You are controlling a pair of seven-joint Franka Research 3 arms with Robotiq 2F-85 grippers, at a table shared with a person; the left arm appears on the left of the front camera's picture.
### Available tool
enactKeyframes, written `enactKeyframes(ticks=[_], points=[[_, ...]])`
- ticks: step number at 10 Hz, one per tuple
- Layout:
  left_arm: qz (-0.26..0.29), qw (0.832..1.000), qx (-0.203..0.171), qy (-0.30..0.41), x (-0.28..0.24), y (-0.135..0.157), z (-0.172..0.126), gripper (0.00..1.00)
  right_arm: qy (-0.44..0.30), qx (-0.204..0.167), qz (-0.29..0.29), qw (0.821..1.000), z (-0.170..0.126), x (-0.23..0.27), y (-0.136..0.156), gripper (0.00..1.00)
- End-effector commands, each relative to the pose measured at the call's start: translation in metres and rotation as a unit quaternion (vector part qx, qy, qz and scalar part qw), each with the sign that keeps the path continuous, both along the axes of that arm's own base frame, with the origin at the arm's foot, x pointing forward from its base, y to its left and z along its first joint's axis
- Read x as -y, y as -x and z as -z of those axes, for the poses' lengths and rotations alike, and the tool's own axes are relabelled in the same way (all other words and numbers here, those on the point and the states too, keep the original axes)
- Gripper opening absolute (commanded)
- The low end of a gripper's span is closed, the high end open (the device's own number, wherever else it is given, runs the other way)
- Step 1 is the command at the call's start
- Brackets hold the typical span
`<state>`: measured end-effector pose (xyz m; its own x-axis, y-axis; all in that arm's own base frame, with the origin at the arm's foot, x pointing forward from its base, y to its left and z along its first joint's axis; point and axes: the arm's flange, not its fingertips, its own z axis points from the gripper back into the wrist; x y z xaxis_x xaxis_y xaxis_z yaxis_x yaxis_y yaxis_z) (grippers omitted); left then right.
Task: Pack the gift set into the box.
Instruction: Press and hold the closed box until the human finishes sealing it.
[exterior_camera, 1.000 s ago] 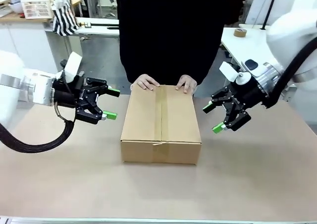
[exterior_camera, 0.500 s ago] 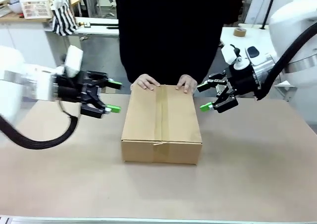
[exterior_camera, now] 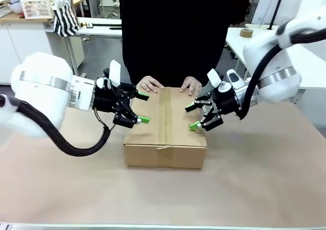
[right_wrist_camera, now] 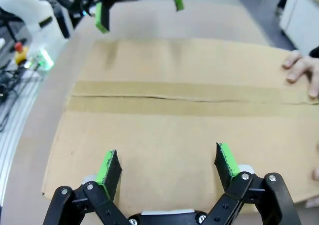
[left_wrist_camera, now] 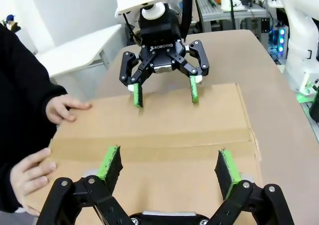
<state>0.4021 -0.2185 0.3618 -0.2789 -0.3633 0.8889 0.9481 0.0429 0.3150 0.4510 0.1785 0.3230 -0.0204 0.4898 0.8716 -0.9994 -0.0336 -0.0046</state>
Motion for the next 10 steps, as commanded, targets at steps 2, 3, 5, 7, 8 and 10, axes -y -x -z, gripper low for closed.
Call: enactKeyframes(ticks=[2,3,5,7,8,10], points=[[-0.004,1.000,-0.015,-0.012,-0.001,-0.014,0.049,1.00,0.003,-0.002,-0.001,1.000,0.002,-0.002,-0.004,1.00],[0.004,0.999,-0.028,-0.021,-0.003,-0.014,0.056,1.00,0.001,-0.001,-0.004,1.000,0.002,-0.003,-0.005,1.00],[0.003,0.998,-0.055,-0.028,-0.007,-0.014,0.065,1.00,-0.007,-0.005,-0.011,1.000,0.002,-0.004,-0.005,1.00],[-0.002,0.998,-0.056,-0.013,-0.005,-0.013,0.048,1.00,-0.006,-0.005,-0.004,1.000,0.001,-0.001,-0.003,1.00],[-0.002,0.998,-0.056,-0.013,-0.005,-0.013,0.048,1.00,-0.006,-0.005,-0.004,1.000,0.001,-0.001,-0.003,1.00],[-0.002,0.998,-0.056,-0.013,-0.005,-0.013,0.048,1.00,-0.006,-0.005,-0.004,1.000,0.001,-0.001,-0.003,1.00]])
